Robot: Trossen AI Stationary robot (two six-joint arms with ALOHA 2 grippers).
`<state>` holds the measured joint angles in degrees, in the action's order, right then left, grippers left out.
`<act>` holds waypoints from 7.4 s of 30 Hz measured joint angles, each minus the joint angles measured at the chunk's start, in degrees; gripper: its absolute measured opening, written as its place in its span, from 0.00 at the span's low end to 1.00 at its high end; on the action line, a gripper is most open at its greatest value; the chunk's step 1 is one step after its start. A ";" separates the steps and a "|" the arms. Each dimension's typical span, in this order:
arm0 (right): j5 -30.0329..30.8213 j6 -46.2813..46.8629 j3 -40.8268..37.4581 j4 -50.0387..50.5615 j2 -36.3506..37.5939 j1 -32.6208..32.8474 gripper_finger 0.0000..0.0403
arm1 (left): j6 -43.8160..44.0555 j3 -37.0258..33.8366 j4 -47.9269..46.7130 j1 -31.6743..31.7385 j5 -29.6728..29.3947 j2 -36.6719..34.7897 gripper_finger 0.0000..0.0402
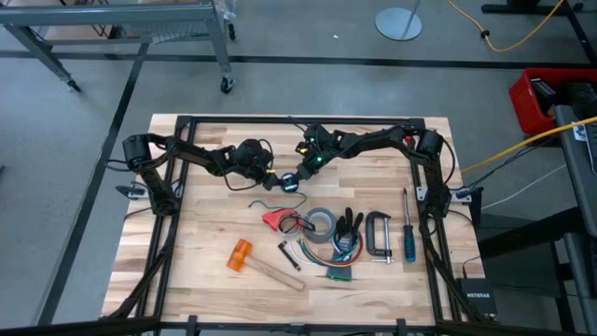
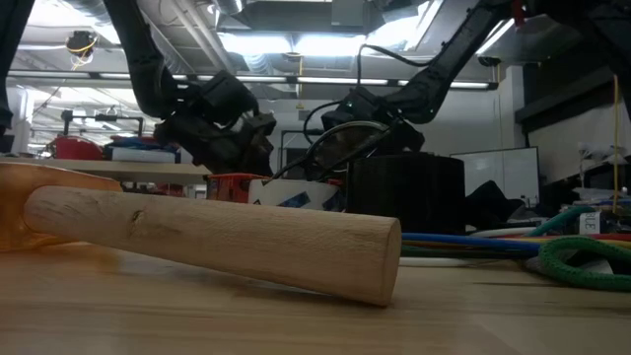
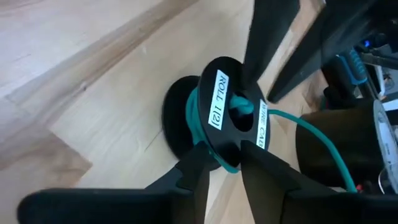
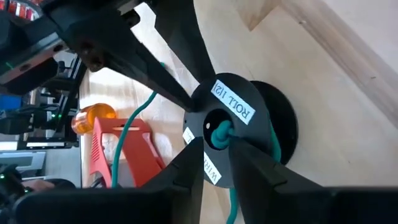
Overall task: Coil cords
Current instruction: Coil the green cable wire on the black spool
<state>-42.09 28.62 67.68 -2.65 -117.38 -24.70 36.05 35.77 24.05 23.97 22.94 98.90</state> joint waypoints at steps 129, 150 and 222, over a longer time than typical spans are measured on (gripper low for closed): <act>6.55 -24.60 13.29 7.09 0.17 7.20 0.28 | -32.00 -5.44 -32.24 1.40 3.64 -45.04 0.00; 5.41 -28.54 18.22 8.39 0.20 7.07 0.55 | -31.58 -5.44 -32.50 1.42 5.65 -45.04 0.00; -5.44 -28.91 18.43 3.95 0.20 8.62 0.34 | -30.05 -5.40 -30.68 -3.63 6.46 -45.04 0.00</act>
<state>-47.53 -0.30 86.11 1.30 -117.19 -16.08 6.00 30.37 -6.63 20.34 29.41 53.87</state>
